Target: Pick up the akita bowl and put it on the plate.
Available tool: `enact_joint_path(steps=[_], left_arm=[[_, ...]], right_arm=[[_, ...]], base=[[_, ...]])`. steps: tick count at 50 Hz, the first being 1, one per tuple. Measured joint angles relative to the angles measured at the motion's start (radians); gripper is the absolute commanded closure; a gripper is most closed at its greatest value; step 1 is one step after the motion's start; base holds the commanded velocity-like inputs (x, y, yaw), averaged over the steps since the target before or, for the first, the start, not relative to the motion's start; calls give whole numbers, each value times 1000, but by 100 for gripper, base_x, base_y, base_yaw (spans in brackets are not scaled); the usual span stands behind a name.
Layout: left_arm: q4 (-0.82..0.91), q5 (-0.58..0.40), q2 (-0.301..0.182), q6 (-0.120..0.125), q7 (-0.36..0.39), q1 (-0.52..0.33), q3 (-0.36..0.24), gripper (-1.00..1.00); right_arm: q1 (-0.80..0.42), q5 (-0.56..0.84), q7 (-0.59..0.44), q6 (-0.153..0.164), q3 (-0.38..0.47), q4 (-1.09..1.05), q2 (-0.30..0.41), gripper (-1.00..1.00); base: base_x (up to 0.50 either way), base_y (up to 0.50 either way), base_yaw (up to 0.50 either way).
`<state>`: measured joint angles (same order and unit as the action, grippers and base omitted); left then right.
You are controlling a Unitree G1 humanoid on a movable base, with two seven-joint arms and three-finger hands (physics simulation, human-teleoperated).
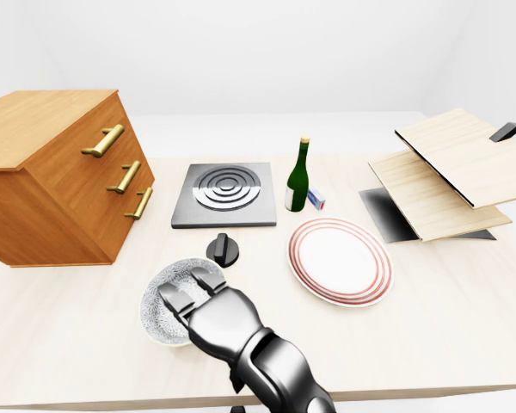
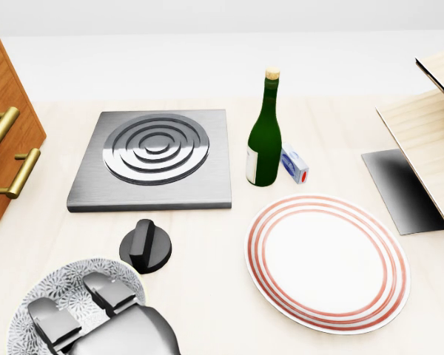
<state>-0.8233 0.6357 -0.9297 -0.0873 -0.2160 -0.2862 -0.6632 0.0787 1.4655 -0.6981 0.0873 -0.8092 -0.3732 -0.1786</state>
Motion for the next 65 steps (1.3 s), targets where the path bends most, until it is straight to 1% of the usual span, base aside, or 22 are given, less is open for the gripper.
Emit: enact_joint_path(steps=[35,49,65], left_arm=[[1,4,0,0,-4,0,0,-100],[0,6,0,0,-5,0,0,-100],[0,8,1,0,-4,-1,0,-100]], right_arm=[[3,-15,0,0,-11,24,4,-96],[0,40,0,0,-8,26,-2,-96],[-25,110,0,0,20,47,-34,-96]], base=[[0,0,0],[0,0,0],[0,0,0]])
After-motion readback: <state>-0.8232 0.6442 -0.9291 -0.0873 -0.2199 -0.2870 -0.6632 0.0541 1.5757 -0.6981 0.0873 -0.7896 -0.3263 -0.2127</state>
